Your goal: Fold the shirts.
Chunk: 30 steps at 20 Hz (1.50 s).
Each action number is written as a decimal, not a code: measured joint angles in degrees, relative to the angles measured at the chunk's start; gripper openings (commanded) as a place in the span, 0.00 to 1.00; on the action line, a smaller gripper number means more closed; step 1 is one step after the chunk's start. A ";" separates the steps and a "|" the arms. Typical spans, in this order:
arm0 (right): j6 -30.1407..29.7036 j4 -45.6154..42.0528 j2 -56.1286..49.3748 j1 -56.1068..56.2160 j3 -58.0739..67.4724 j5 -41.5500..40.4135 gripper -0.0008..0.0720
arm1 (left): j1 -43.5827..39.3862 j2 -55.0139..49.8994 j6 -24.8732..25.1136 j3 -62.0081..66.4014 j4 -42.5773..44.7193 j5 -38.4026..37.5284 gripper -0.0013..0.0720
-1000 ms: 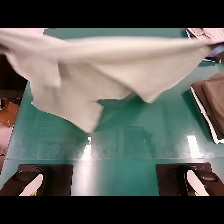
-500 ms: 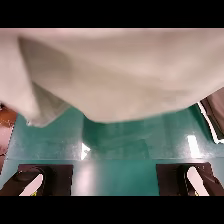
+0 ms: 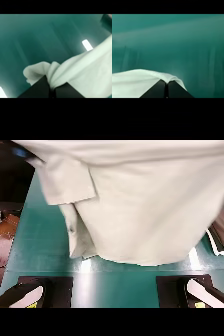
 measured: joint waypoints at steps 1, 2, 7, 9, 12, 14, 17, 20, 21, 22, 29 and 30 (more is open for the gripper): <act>0.04 -2.64 -2.23 2.71 -2.49 -1.09 0.03 | 0.02 -4.00 0.20 -0.90 0.04 0.13 0.06; 0.22 -5.51 -4.79 5.46 -5.03 -3.06 0.03 | 0.04 -8.37 0.46 -1.60 0.09 1.03 0.06; 0.42 -11.63 -15.74 14.32 -11.43 -16.55 0.04 | 0.04 -24.52 0.90 -2.97 0.00 6.95 0.06; 0.48 -12.46 -19.19 16.39 -11.65 -20.52 0.51 | 0.11 -27.30 0.94 -2.93 0.26 9.62 0.59; 0.48 -12.98 -22.82 17.75 -8.98 -22.62 0.67 | 1.53 -29.29 0.94 -0.66 0.94 10.64 0.69; 0.39 -13.20 -23.61 17.90 -6.32 -22.10 0.51 | 3.78 -29.75 0.92 1.99 1.07 7.26 0.69; -1.05 -13.40 -22.53 17.90 -3.89 -19.63 0.51 | 8.70 -28.61 0.46 3.52 1.53 0.94 0.69; -2.47 -13.51 -20.13 17.92 -3.02 -17.22 0.51 | 12.59 -23.89 0.02 -2.32 1.57 -1.55 0.69; -2.80 -13.51 -19.17 17.94 -2.80 -16.65 0.51 | 13.40 -21.44 0.13 -6.32 1.55 -1.46 0.69; -3.04 -13.46 -18.45 18.03 -2.71 -16.04 0.51 | 13.90 -18.40 0.74 -11.76 1.55 -0.94 0.69; -3.58 -13.40 -15.76 18.73 -2.47 -12.66 0.51 | 15.21 4.17 8.17 -57.20 -1.09 12.76 0.69; -3.63 -13.22 -15.72 18.91 -2.47 -12.28 0.51 | 15.28 5.99 9.79 -61.77 -2.32 14.40 0.69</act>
